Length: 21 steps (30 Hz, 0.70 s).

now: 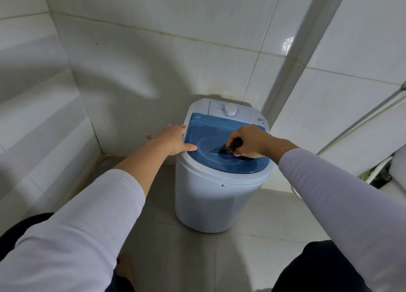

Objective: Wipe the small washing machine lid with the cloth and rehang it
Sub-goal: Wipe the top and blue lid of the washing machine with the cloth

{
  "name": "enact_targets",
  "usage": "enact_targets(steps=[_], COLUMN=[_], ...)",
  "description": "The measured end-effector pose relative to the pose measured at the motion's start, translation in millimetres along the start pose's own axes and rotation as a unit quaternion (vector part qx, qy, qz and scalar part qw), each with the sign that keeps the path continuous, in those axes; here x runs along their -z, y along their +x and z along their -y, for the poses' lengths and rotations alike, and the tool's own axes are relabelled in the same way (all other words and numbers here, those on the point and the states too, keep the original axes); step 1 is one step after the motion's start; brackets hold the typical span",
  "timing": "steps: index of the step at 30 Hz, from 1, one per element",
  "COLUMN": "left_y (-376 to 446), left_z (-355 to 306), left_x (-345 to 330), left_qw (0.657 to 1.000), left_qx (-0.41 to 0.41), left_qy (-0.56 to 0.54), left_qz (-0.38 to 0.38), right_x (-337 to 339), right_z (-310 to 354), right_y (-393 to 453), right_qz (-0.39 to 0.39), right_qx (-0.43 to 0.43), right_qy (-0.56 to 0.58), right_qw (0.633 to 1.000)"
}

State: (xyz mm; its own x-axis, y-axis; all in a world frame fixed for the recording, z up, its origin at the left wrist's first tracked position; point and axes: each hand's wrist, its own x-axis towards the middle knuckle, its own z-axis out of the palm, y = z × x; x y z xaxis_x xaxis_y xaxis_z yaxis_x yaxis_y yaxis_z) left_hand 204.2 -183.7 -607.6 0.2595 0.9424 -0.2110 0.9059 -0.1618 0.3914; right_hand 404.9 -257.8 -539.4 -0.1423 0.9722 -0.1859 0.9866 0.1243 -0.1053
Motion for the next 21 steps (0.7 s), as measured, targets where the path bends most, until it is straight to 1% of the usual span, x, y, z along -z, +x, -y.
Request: enact_targets(steps=[2,4,6,8,10,12,14,15,17,18,21], left_y=[-9,-14,-15,-13,-8,-6,-7,-10,-16,-19,-18], left_z=[-7,-11,-12,-12,-14,-20,-31,-39,-56,-64,-83], left_x=[5,7,8,9,10,10,12,13,15,15,9], left_qw=[1.0,1.0,1.0,1.0,0.999,0.997,0.993,0.99,0.984,0.983,0.984], left_qx=[0.011,0.011,0.004,-0.011,-0.04,-0.071,-0.1,-0.119,-0.157,-0.169,-0.17], left_qy=[0.017,0.027,0.026,0.024,0.007,-0.021,-0.043,-0.053,-0.068,-0.066,-0.046], left_qz=[-0.002,-0.006,-0.007,-0.003,-0.003,-0.018,-0.042,-0.047,-0.042,-0.034,-0.008], right_x=[2,0,-1,2,5,7,8,7,6,4,-4], right_z=[-6,-11,-13,-16,-21,-29,-34,-36,-34,-33,-31], right_y=[0,-1,-4,-8,-13,-16,-22,-24,-30,-32,-31], right_qz=[-0.03,-0.068,-0.092,-0.113,-0.136,-0.149,-0.115,-0.085,-0.028,-0.013,-0.009], right_qx=[-0.019,-0.027,-0.037,-0.059,-0.102,-0.164,-0.225,-0.256,-0.308,-0.318,-0.314], right_qy=[0.054,0.138,0.231,0.298,0.307,0.267,0.257,0.275,0.331,0.348,0.358], right_qw=[0.998,0.988,0.968,0.946,0.936,0.938,0.933,0.923,0.891,0.882,0.879])
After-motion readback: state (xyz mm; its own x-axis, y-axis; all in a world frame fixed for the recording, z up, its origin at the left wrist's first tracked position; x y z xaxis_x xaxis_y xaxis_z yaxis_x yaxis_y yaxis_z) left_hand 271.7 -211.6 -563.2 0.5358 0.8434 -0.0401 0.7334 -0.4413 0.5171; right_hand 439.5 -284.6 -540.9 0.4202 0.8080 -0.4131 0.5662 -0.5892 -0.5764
